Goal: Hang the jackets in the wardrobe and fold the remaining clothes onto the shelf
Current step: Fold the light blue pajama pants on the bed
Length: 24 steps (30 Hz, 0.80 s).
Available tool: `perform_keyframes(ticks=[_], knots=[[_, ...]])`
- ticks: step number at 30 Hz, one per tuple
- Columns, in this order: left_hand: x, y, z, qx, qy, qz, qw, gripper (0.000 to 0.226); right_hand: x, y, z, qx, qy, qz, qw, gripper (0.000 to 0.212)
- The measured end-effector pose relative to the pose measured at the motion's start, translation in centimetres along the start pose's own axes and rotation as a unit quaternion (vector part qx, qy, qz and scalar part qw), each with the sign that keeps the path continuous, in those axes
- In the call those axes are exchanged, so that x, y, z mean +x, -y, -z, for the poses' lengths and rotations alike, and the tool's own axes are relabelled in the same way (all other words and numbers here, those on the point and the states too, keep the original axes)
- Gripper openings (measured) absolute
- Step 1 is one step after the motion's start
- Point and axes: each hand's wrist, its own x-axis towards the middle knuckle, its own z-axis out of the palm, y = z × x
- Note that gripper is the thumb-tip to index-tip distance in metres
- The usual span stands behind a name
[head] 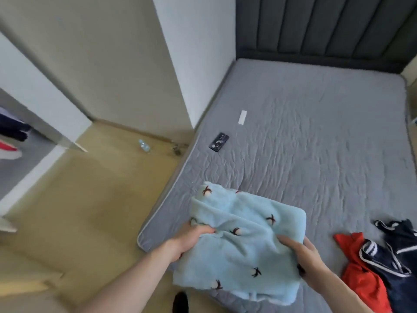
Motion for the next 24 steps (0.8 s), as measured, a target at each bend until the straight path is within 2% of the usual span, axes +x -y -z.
perform_keyframes(ticks=[6,9,14,19,24], knots=[[-7.6,2.9,10.1,-0.142,-0.109,-0.072,0.981,0.043,-2.2,7.6,-13.2,-0.099,0.103,0.035,0.989,0.038],[-10.6,5.6,16.0,-0.206,-0.149,-0.087,0.963,0.055,-3.0,9.8,-21.3,-0.164,0.154,0.064,0.972,0.038],[-15.4,10.2,26.7,-0.265,-0.188,-0.117,0.938,0.06,-4.7,10.1,-35.5,-0.223,0.207,0.11,0.946,0.043],[-19.8,14.2,37.6,-0.287,-0.236,-0.153,0.916,0.057,-6.2,9.0,-49.5,-0.252,0.209,0.16,0.931,0.053],[-23.3,16.9,47.4,-0.299,-0.288,-0.164,0.895,0.064,-8.4,9.1,-61.5,-0.254,0.249,0.185,0.916,0.063]])
